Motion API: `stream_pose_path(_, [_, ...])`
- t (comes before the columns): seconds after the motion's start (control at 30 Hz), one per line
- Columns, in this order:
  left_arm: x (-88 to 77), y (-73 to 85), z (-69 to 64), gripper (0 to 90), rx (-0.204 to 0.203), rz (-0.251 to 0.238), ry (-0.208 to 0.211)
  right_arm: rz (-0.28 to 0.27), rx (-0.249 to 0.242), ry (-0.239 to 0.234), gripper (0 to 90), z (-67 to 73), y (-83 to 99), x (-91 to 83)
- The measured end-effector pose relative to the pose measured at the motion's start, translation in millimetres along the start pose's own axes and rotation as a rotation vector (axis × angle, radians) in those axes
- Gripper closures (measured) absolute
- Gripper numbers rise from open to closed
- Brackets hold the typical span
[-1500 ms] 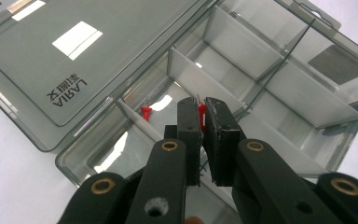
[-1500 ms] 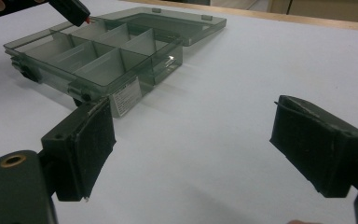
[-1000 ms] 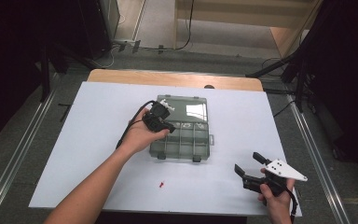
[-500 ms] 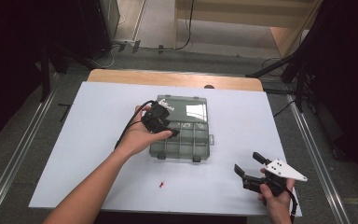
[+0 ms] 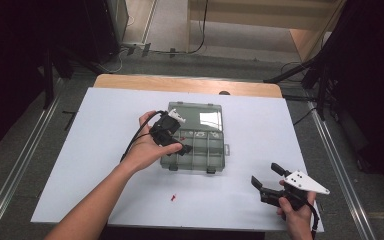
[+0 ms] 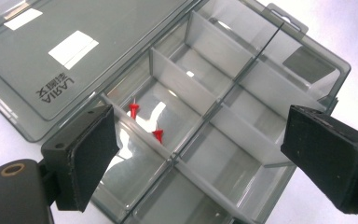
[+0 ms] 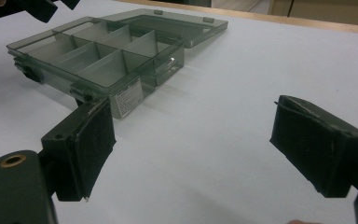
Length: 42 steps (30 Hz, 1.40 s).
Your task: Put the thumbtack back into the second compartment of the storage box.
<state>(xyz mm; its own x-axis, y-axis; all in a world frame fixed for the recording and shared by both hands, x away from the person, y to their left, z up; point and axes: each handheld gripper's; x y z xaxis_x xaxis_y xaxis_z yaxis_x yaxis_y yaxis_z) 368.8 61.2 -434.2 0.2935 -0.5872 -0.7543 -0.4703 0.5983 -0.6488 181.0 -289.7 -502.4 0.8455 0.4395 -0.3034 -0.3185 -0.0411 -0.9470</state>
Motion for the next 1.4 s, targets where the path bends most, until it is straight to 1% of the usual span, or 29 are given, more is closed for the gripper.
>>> stream_pose_path(0.03, [-0.4, 0.7, 0.4, 1.0, 0.002, 0.008, -0.002, 0.001, -0.001, 0.0, 14.0, 0.0, 0.0, 0.0])
stream_pose_path(0.1, [-1.4, 2.6, -0.1, 0.0, 0.005, 0.006, 0.006, 0.001, -0.001, 0.001, 14.0, 0.2, -0.1, 0.0])
stream_pose_path(0.23, [-3.5, 4.9, -2.6, 0.0, 0.011, 0.012, 0.015, 0.003, 0.001, 0.001, 14.0, 0.8, -0.1, 0.0])
stream_pose_path(0.3, [-5.9, 7.4, -5.1, 0.0, 0.023, 0.016, 0.017, 0.003, 0.002, 0.002, 14.0, 0.8, -0.1, 0.1])
stream_pose_path(0.43, [-9.3, 10.4, -8.5, 0.0, 0.03, 0.012, 0.023, 0.003, 0.0, 0.002, 14.0, 0.5, 0.0, 0.3])
stream_pose_path(0.53, [-11.7, 12.2, -11.2, 0.0, 0.042, 0.028, 0.017, 0.004, -0.001, 0.002, 14.0, 0.5, 0.0, 0.4])
stream_pose_path(0.57, [-12.2, 13.1, -12.6, 0.0, 0.04, 0.029, 0.015, 0.004, -0.001, 0.002, 14.0, 0.5, 0.1, 0.6])
stream_pose_path(0.63, [-14.8, 14.2, -13.7, 0.0, 0.055, 0.038, 0.017, 0.004, -0.001, 0.002, 14.0, 0.5, 0.1, 0.6])
stream_pose_path(0.67, [-15.4, 15.2, -15.1, 0.0, 0.05, 0.031, 0.016, 0.004, 0.0, 0.002, 14.0, 0.4, 0.1, 0.6])
stream_pose_path(0.9, [-21.2, 21.6, -20.2, 0.0, 0.047, 0.022, 0.016, 0.0, 0.001, 0.007, 14.0, 0.3, -0.1, 0.5])
stream_pose_path(0.93, [-22.6, 23.9, -22.6, 0.0, 0.054, 0.033, 0.017, 0.001, 0.003, 0.007, 14.0, 0.6, -0.1, 0.4])
stream_pose_path(1.07, [-24.2, 27.8, -27.1, 0.0, 0.065, 0.037, 0.018, 0.003, -0.001, 0.006, 14.0, 0.9, -0.2, 0.4])
stream_pose_path(1.1, [-25.2, 30.1, -29.7, 0.0, 0.075, 0.043, 0.018, 0.002, 0.002, 0.008, 14.0, 1.0, -0.2, 0.5])
stream_pose_path(1.3, [-27.7, 35.7, -35.8, 0.0, 0.078, 0.038, 0.02, 0.003, -0.001, 0.004, 14.0, 1.1, -0.2, 0.7])
stream_pose_path(1.37, [-28.6, 39.6, -40.2, 0.0, 0.081, 0.039, 0.01, 0.005, -0.004, 0.005, 14.0, 1.4, -0.3, 0.7])
stream_pose_path(1.4, [-28.6, 39.6, -40.2, 0.0, 0.081, 0.039, 0.01, 0.005, -0.004, 0.005, 14.0, 1.4, -0.3, 0.7])
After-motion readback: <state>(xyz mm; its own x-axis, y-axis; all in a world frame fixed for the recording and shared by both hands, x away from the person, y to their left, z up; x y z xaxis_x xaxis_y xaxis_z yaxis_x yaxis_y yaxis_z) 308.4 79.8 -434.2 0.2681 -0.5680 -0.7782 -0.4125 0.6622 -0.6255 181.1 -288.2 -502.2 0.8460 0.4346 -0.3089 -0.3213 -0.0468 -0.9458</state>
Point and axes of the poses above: each handheld gripper's, and its own axes: x roughly forward along the jaws, y roughly out of its underside, z roughly to its left, and after that the axes turned 6 degrees about -z, right-handed
